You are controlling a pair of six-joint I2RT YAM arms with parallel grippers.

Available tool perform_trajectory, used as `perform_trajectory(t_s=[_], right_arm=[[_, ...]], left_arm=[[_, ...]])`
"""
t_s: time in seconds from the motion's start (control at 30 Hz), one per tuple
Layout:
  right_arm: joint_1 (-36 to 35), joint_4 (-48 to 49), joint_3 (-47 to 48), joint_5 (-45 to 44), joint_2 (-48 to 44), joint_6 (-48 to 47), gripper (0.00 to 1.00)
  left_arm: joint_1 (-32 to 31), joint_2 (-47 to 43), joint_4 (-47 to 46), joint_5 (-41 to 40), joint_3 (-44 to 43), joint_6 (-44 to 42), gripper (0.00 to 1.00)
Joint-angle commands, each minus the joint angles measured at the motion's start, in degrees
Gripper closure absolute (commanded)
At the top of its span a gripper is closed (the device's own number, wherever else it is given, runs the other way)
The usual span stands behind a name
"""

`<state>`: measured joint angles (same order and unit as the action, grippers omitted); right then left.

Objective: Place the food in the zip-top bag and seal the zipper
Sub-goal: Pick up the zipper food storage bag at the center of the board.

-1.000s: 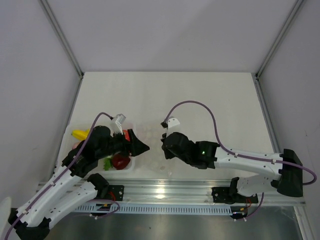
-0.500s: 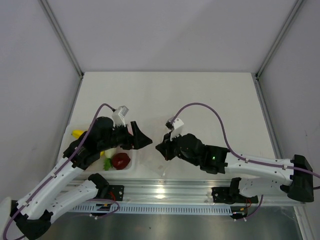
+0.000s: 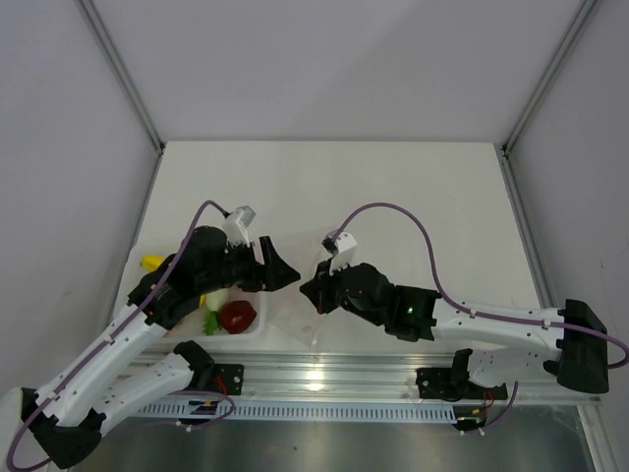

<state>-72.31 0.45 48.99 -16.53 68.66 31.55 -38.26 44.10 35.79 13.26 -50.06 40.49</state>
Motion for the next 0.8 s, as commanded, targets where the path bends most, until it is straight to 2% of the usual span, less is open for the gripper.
perform_trajectory(t_s=[0.0, 0.17, 0.43, 0.77], right_arm=[[-0.28, -4.13, 0.84, -7.27, -2.38, 6.14, 1.00], [1.38, -9.05, 2.16, -5.62, -3.27, 8.52, 1.00], [2.71, -15.21, 9.18, -7.02, 1.02, 14.75, 1.00], [-1.51, -18.02, 16.91, -14.13, 8.32, 26.01, 1.00]], left_arm=[[-0.50, -2.43, -0.19, -2.09, 0.05, -0.94, 0.19], [-2.60, -6.82, -1.43, -1.83, 5.50, -0.59, 0.24], [-11.04, -13.50, -3.18, -9.47, 10.51, 0.99, 0.20], [-21.41, -10.36, -5.83, -22.11, 10.16, 5.03, 0.16]])
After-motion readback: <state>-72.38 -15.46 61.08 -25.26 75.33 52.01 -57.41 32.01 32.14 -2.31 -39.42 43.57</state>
